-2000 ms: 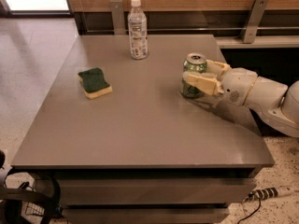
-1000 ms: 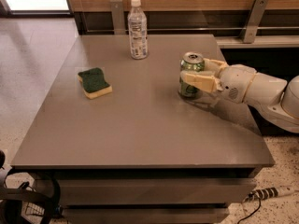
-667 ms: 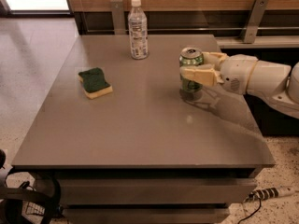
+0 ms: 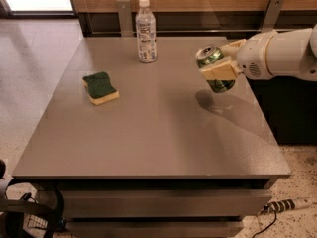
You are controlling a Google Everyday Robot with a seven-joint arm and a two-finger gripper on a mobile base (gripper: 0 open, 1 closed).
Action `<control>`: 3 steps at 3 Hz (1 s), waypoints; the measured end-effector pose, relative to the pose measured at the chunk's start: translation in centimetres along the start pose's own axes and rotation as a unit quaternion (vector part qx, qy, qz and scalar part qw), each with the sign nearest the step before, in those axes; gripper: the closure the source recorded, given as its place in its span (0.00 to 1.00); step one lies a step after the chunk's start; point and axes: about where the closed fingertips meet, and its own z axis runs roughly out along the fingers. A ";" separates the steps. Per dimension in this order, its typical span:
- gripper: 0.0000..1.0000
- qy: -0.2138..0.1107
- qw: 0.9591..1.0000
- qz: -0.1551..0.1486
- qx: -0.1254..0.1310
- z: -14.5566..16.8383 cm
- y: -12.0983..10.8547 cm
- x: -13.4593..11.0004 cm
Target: Knock green can over
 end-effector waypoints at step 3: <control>1.00 0.179 0.975 -0.127 -0.027 3.8 1.9 2.1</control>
Offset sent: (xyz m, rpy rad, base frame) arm 0.0083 0.0081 -0.0379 -0.4816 0.1189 0.0305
